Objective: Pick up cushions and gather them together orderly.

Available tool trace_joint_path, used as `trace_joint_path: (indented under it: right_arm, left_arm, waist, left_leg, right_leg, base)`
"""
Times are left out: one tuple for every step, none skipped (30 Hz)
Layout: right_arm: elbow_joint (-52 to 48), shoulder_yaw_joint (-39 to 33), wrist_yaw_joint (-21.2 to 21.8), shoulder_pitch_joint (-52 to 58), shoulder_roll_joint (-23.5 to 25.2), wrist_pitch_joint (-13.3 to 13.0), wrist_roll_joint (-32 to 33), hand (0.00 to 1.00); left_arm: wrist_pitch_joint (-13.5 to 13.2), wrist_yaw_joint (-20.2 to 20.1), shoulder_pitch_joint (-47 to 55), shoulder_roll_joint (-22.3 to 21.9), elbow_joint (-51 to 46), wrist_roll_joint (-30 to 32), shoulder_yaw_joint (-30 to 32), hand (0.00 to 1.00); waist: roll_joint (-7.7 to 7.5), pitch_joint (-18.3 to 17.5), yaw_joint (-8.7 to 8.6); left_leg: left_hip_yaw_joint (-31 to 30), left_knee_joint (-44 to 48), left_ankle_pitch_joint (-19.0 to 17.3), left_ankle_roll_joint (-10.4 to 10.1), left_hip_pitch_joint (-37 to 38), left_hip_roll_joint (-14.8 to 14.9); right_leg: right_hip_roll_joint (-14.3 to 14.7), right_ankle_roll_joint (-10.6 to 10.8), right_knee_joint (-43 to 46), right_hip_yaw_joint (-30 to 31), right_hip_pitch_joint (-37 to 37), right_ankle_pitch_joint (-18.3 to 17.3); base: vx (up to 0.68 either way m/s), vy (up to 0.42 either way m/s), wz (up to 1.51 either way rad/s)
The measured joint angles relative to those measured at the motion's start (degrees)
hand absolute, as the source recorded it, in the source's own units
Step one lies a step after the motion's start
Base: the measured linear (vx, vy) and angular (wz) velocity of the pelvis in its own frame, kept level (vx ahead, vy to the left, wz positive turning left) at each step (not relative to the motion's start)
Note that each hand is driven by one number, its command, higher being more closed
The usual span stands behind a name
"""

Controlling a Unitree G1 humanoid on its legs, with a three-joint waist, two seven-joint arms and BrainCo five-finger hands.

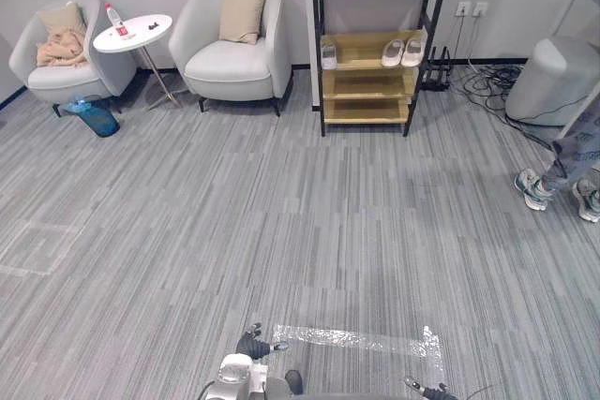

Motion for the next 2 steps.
trace_joint_path:
  right_arm:
    - [0.00, -0.07, -0.12, 0.11, 0.00, 0.03, 0.00, 0.00]
    - [-0.01, -0.18, -0.20, 0.25, -0.03, 0.05, 0.01, 0.00]
  left_arm:
    - [0.00, 0.00, 0.06, 0.22, 0.00, 0.01, -0.06, 0.00]
    - [0.01, 0.01, 0.16, 0.42, 0.01, 0.00, -0.07, 0.00]
  waist:
    - [-0.13, -0.05, 0.00]
    - [-0.28, -0.14, -0.01]
  left_leg:
    - [-0.94, -1.47, 0.22, -0.11, 0.37, -0.45]
    - [-1.28, -2.74, 0.52, -0.11, 0.53, -0.71]
  right_leg:
    - [0.03, 0.11, -0.51, 0.01, -0.07, -0.05]
    - [-0.10, 0.14, -1.16, -0.07, -0.16, 0.25]
  base:
    - [-0.11, 0.002, -0.01]
    - [-0.09, 0.003, -0.02]
